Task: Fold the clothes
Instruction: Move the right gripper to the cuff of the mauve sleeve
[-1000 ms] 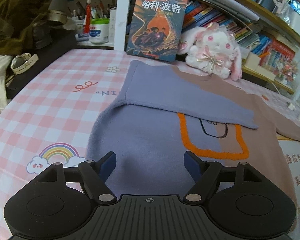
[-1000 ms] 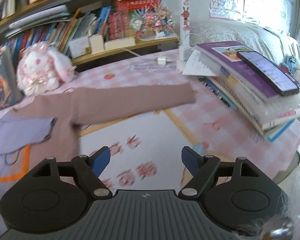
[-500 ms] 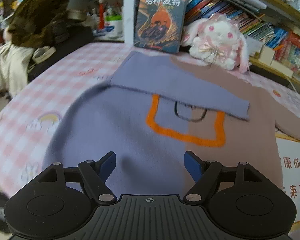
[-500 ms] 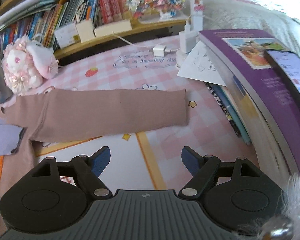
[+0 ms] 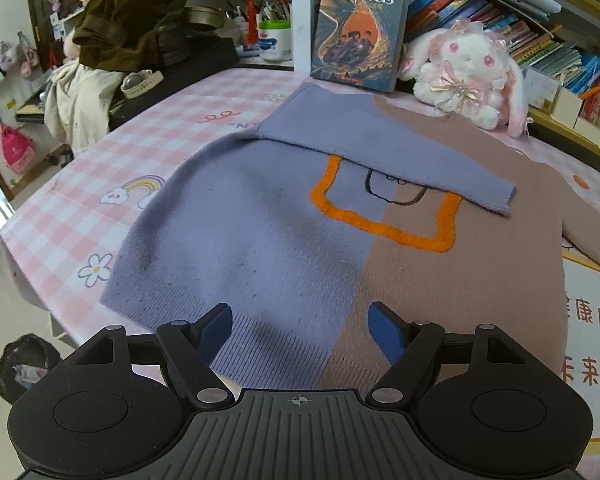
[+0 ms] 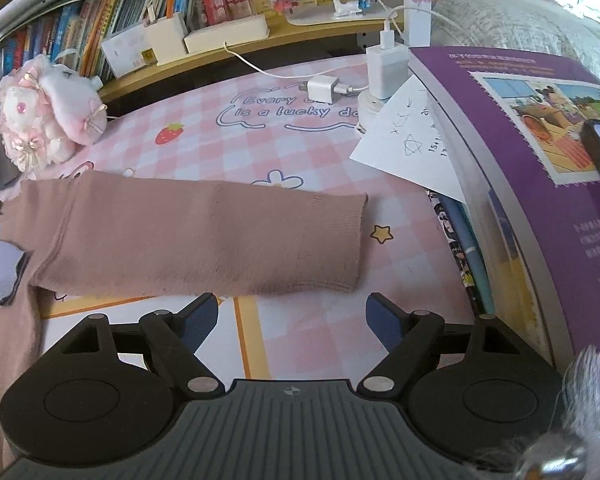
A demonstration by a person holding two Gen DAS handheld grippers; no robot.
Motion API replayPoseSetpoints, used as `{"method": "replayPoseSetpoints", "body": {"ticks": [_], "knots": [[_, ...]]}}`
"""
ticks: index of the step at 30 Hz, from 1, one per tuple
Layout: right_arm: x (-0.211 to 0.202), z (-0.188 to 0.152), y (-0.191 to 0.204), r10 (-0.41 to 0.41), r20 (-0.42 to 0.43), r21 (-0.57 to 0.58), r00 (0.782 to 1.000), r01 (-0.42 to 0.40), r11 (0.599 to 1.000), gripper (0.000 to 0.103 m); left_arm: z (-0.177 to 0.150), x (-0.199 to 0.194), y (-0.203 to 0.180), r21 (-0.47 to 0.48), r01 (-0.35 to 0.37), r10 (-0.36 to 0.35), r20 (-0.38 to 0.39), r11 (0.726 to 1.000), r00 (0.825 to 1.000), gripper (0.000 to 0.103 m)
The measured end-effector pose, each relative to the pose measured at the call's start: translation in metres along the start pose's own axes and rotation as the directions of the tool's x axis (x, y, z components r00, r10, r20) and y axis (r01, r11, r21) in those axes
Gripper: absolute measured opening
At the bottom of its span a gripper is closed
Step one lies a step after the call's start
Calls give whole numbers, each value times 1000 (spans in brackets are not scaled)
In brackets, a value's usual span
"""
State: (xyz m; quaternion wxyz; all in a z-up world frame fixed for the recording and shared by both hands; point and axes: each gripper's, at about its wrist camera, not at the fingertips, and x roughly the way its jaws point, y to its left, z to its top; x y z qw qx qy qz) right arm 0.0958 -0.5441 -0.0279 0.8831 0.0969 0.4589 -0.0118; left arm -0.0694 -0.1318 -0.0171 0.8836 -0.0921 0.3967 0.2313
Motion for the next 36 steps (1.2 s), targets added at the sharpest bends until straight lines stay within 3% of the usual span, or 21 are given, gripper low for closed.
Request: {"method": "replayPoseSetpoints", "body": {"ticks": [10,15,19,23,32,36], "knots": [[14,2,-5,11,-21,35,1000,-10,999,80,-2,1,-8,1,-23,23,-15,1000,1000,77],[20,4,-6,18,9,58,1000,-18,998,81,0,3,-10,3,-33,33,-19,999,999,77],[24,6,-11,67,61,120,996,-74,990,80,0,3,-12,6,-39,39,-22,999,999,77],[25,6,-19,173,89,223,981,-189,956,74,0,4,-13,5,-43,43,-24,999,999,77],[27,-1,-6,303,88,298,949,-315,901,73,4,8,-24,35,-28,28,-22,999,999,77],[28,1,-11,246,113,297,963,-269,916,56,4,8,-21,29,-36,37,-24,999,999,77]]}}
